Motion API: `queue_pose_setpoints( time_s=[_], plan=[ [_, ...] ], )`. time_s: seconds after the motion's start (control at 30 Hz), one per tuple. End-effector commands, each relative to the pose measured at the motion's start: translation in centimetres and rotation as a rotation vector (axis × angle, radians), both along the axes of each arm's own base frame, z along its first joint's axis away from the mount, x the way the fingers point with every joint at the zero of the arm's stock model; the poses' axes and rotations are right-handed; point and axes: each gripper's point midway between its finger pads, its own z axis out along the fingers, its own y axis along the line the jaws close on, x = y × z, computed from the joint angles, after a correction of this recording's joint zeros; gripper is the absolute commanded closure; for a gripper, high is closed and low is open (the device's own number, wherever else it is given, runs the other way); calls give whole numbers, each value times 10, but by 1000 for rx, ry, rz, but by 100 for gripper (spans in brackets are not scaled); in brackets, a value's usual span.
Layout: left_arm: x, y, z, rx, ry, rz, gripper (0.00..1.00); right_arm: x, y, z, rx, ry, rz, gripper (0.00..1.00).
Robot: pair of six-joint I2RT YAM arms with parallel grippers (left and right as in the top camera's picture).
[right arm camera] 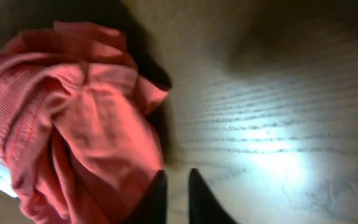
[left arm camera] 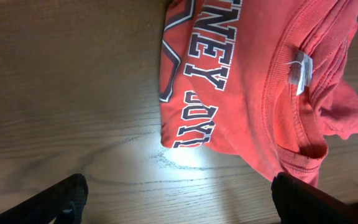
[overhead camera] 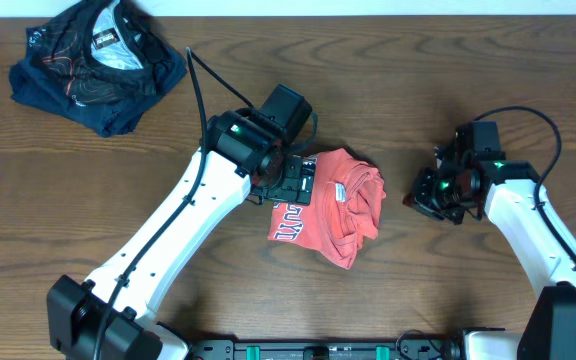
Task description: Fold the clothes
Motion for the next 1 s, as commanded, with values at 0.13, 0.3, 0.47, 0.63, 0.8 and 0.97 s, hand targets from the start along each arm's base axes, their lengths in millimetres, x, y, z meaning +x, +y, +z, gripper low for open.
queue_pose_setpoints(
  time_s=[0.13, 0.3, 0.47, 0.63, 0.8, 0.97],
  plan=[
    [-1, 3, -3, 13, 7, 13, 4, 9, -2, -26, -48, 23, 24, 99],
    [-1, 3, -3, 13, 7, 13, 4, 26, 6, -46, -4, 7, 32, 99],
    [-2, 4, -3, 16, 12, 13, 4, 37, 23, -57, 98, -7, 55, 99],
    [-2, 4, -3, 17, 13, 13, 4, 36, 34, -63, 169, 12, 69, 99],
    [-2, 4, -3, 16, 12, 13, 4, 27, 48, -68, 218, 52, 98, 99],
    [-2, 4, -3, 17, 13, 13, 4, 16, 69, -70, 231, 93, 121, 99]
  ],
)
